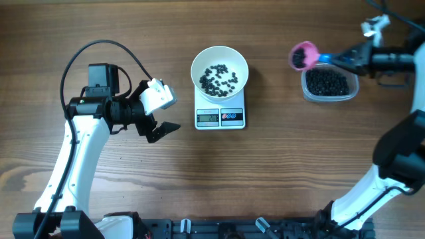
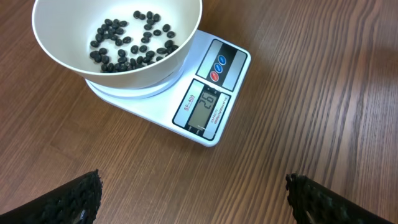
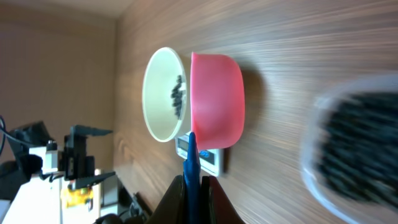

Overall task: Scoop item into bowl and weigh 150g on scale
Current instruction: 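Carry the second scoopful to the bowl and tip beans in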

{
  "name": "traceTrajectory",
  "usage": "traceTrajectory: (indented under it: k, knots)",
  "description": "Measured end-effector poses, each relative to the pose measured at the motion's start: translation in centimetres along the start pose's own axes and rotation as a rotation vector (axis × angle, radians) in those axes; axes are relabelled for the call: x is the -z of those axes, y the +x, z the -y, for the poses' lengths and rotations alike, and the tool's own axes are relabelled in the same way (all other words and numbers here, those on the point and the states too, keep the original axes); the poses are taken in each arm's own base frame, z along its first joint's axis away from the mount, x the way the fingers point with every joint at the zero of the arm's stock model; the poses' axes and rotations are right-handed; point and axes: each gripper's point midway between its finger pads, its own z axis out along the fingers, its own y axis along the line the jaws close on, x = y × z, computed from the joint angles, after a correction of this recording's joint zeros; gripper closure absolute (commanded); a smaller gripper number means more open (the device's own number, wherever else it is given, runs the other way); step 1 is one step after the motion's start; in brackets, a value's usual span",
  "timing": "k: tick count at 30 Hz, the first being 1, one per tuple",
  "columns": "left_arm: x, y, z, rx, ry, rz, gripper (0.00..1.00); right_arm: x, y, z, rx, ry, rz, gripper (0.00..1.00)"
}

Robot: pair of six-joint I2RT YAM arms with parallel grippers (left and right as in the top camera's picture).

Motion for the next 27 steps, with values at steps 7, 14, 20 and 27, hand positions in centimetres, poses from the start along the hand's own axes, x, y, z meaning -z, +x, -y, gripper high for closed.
traceTrajectory:
  k: [7, 14, 20, 27]
  knots:
    - [0.0, 0.0, 0.0, 0.000, 0.000, 0.000, 0.00, -7.2, 1.1, -7.6, 0.090, -0.070, -0.147, 0.96]
    - [0.0, 0.0, 0.0, 0.000, 0.000, 0.000, 0.00, -11.1, 2.4, -11.5, 0.182, 0.015, -0.224, 0.96]
    - [0.0, 0.0, 0.0, 0.000, 0.000, 0.000, 0.00, -14.6, 4.3, -11.9, 0.307, 0.276, -0.287, 0.96]
    - [0.0, 0.0, 0.0, 0.000, 0.000, 0.000, 0.00, -16.1, 4.3, -13.2, 0.566, 0.637, -0.237, 0.96]
